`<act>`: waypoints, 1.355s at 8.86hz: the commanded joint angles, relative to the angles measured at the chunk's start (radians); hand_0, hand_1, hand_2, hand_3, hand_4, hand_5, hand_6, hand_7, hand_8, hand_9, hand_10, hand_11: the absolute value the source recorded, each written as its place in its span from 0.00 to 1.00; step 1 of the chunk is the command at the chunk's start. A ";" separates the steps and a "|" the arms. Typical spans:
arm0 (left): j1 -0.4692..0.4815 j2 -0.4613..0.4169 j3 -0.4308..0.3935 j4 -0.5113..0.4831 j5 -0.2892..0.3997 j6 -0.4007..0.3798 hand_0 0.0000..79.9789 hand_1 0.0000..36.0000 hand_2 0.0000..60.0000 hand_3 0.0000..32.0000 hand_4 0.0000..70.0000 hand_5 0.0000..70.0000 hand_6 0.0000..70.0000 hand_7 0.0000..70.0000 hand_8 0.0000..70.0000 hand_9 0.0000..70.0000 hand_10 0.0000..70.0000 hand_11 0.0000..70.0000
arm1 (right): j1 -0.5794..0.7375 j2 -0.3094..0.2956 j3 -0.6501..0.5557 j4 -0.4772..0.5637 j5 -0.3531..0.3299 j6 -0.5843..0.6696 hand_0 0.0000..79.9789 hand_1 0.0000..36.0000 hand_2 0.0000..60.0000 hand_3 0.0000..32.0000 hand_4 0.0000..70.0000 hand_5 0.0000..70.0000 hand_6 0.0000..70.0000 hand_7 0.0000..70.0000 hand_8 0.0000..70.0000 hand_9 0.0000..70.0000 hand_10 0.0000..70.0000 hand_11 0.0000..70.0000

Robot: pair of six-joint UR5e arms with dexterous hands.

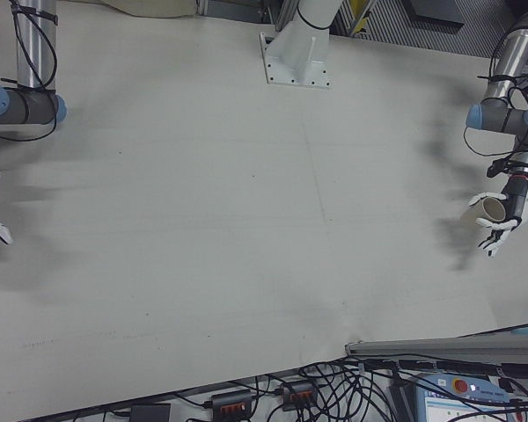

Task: Pour water
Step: 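Move the white cup back and lower it onto the table with the right hand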

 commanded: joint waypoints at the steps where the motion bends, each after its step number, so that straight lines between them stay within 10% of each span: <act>1: 0.004 0.007 0.043 -0.015 0.000 0.008 0.88 1.00 1.00 0.00 0.91 1.00 0.19 0.27 0.11 0.10 0.15 0.25 | 0.019 -0.014 0.002 -0.031 -0.050 0.130 0.60 0.13 0.00 1.00 0.00 0.02 0.00 0.00 0.00 0.00 0.00 0.00; 4: 0.007 0.048 0.066 -0.074 0.000 0.039 0.84 0.98 0.96 0.00 0.85 1.00 0.19 0.25 0.11 0.09 0.13 0.22 | 0.153 -0.013 0.010 -0.030 -0.160 0.131 0.58 0.14 0.00 1.00 0.00 0.03 0.00 0.00 0.00 0.00 0.00 0.00; 5: 0.007 0.050 0.068 -0.075 0.000 0.039 0.80 0.86 0.69 0.00 0.80 1.00 0.18 0.24 0.11 0.08 0.12 0.20 | 0.180 -0.015 0.022 -0.028 -0.168 0.133 0.58 0.14 0.00 1.00 0.00 0.03 0.00 0.00 0.00 0.00 0.00 0.00; 9: 0.012 0.052 0.118 -0.109 0.000 0.057 0.78 0.77 0.55 0.00 0.77 1.00 0.17 0.24 0.11 0.07 0.11 0.18 | 0.242 -0.013 0.050 -0.028 -0.209 0.131 0.59 0.15 0.00 1.00 0.00 0.03 0.00 0.00 0.00 0.00 0.00 0.00; 10: 0.012 0.050 0.118 -0.109 0.000 0.057 0.75 0.62 0.31 0.00 0.70 1.00 0.16 0.22 0.10 0.05 0.09 0.15 | 0.245 -0.013 0.051 -0.030 -0.211 0.131 0.59 0.16 0.00 1.00 0.00 0.03 0.00 0.00 0.00 0.00 0.00 0.00; 11: 0.012 0.049 0.117 -0.109 0.000 0.056 0.75 0.62 0.31 0.00 0.70 1.00 0.16 0.22 0.10 0.05 0.09 0.15 | 0.246 -0.013 0.053 -0.030 -0.211 0.131 0.59 0.16 0.00 1.00 0.00 0.03 0.00 0.00 0.00 0.00 0.00 0.00; 12: 0.012 0.047 0.117 -0.109 0.000 0.056 0.65 0.35 0.03 0.00 0.53 1.00 0.11 0.19 0.09 0.02 0.04 0.07 | 0.246 -0.013 0.053 -0.030 -0.211 0.130 0.59 0.19 0.00 1.00 0.00 0.03 0.00 0.00 0.00 0.00 0.00 0.00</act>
